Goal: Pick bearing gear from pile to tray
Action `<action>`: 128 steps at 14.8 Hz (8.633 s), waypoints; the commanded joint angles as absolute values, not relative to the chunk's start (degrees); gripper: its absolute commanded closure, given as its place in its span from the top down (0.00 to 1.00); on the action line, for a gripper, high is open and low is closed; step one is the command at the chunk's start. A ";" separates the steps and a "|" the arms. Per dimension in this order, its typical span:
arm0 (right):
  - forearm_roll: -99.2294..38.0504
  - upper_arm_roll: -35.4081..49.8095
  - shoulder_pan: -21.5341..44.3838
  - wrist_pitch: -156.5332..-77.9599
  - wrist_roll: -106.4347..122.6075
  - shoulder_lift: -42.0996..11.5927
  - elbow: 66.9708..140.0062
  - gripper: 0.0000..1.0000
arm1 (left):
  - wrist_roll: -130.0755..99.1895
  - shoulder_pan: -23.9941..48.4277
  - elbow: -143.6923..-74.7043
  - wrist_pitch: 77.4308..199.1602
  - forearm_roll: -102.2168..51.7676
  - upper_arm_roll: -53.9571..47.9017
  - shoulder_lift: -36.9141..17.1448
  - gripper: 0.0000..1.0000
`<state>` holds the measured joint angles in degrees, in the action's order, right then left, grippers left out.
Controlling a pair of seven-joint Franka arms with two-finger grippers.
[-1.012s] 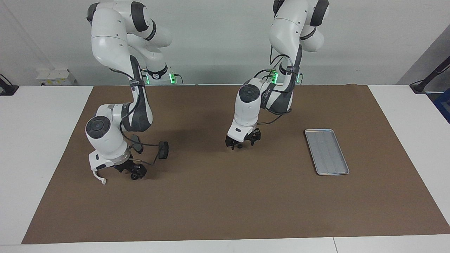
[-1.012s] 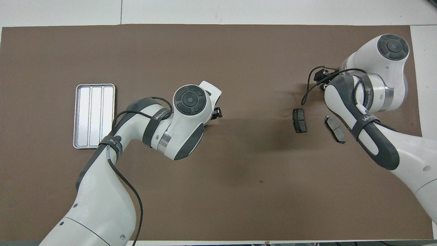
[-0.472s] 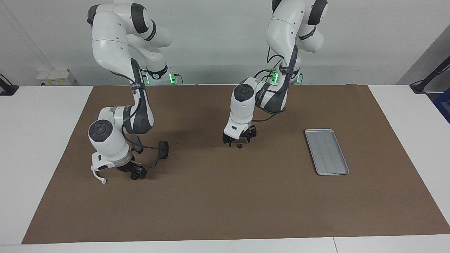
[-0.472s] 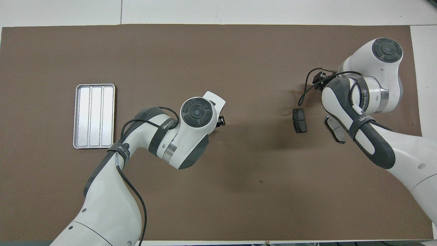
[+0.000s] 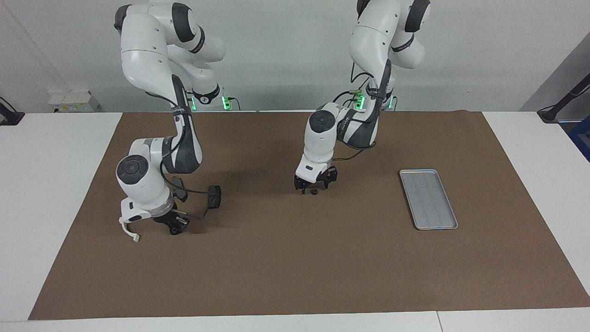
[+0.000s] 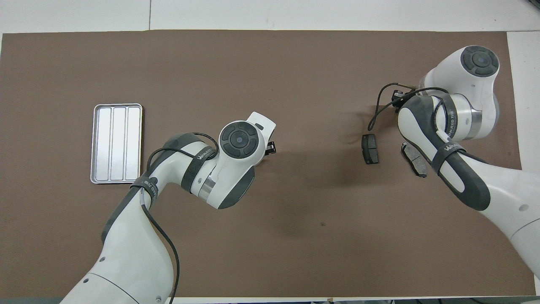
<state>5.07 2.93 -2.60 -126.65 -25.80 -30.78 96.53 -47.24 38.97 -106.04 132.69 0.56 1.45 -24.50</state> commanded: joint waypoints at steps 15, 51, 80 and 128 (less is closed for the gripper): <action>8.44 8.34 -0.53 -98.18 -24.26 -18.12 88.15 0.00 | -48.17 39.03 -109.07 135.98 1.85 2.37 -22.50 0.00; 9.76 11.07 28.32 -122.10 -89.56 -33.14 87.73 1.00 | 5.02 7.99 -124.22 130.99 1.14 5.89 -7.46 1.00; 2.47 8.61 -2.99 -90.29 -0.51 -0.11 92.20 1.00 | -49.31 43.50 -112.76 140.10 1.23 5.45 -20.92 0.96; -3.60 6.94 -3.60 -85.17 -6.86 5.01 91.58 1.00 | 0.88 7.12 -123.49 140.98 3.43 6.15 -12.66 0.96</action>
